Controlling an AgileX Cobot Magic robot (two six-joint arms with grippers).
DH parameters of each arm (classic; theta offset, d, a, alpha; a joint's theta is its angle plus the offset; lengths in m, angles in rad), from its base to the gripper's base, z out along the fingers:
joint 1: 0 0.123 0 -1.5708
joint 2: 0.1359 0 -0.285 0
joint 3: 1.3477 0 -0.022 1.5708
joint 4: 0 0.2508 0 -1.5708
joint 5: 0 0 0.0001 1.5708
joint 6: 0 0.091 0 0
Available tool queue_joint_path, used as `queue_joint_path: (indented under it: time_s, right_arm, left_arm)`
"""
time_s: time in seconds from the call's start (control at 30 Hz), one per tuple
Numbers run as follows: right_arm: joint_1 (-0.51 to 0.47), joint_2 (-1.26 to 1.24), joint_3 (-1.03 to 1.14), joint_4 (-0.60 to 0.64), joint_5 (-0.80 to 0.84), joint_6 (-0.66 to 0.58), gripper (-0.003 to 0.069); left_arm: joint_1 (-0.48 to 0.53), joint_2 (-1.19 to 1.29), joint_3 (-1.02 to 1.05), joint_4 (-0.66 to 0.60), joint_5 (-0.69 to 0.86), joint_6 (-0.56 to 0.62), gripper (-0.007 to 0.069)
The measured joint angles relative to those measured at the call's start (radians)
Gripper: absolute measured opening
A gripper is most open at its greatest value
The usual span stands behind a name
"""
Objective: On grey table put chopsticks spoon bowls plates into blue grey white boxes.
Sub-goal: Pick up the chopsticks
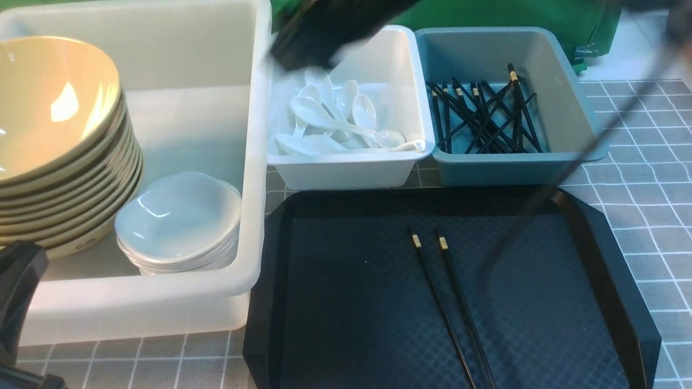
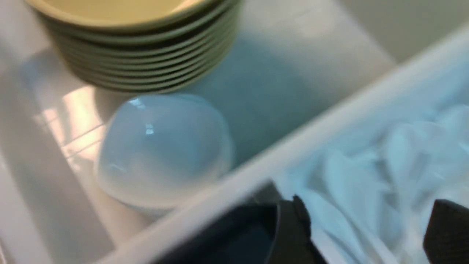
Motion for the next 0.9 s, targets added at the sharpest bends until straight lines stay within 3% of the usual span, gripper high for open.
queue_joint_path:
  time_s: [0.13, 0.37, 0.53, 0.77, 0.9]
  right_arm:
    - [-0.076, -0.052, 0.055, -0.065, 0.108, 0.106, 0.0489]
    - [-0.11, -0.055, 0.565, -0.104, 0.099, 0.174, 0.0489]
    - [-0.03, -0.046, 0.846, -0.119, -0.106, 0.24, 0.0489]
    - [0.042, -0.006, 0.932, -0.141, -0.338, 0.336, 0.0482]
    - [0.068, 0.024, 0.927, -0.171, -0.424, 0.335, 0.0412]
  left_arm:
    - [0.0, 0.0, 0.0, -0.006, -0.002, 0.0, -0.0008]
    - [0.0, 0.0, 0.0, -0.012, -0.025, -0.001, -0.0008]
    - [0.0, 0.0, 0.006, -0.019, -0.037, -0.001, -0.0008]
    - [0.0, 0.0, 0.02, -0.019, -0.058, -0.002, -0.0008]
    - [0.0, 0.0, 0.02, -0.019, -0.065, -0.003, -0.0008]
